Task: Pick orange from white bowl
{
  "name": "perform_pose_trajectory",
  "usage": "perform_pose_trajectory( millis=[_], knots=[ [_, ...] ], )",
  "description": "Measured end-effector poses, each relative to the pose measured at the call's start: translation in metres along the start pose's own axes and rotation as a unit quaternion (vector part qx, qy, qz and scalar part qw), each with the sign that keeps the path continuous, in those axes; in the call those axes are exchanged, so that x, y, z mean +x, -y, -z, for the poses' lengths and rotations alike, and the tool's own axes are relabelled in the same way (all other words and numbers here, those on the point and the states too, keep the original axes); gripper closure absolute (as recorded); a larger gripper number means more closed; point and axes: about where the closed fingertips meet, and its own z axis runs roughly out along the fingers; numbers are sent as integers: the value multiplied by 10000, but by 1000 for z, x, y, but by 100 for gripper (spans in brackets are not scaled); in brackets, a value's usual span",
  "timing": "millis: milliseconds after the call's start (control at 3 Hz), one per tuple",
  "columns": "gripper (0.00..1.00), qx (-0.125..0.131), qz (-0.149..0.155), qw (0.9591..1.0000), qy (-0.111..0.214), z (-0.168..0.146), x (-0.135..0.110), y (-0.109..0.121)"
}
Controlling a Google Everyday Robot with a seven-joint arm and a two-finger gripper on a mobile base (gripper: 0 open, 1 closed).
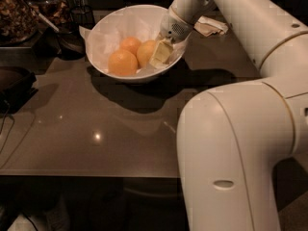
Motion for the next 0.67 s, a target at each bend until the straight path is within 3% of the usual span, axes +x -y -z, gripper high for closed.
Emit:
perform_pose_trajectory(
  millis=[667],
  knots=[
    [100,382,473,9966,560,35,-22,-26]
  ],
)
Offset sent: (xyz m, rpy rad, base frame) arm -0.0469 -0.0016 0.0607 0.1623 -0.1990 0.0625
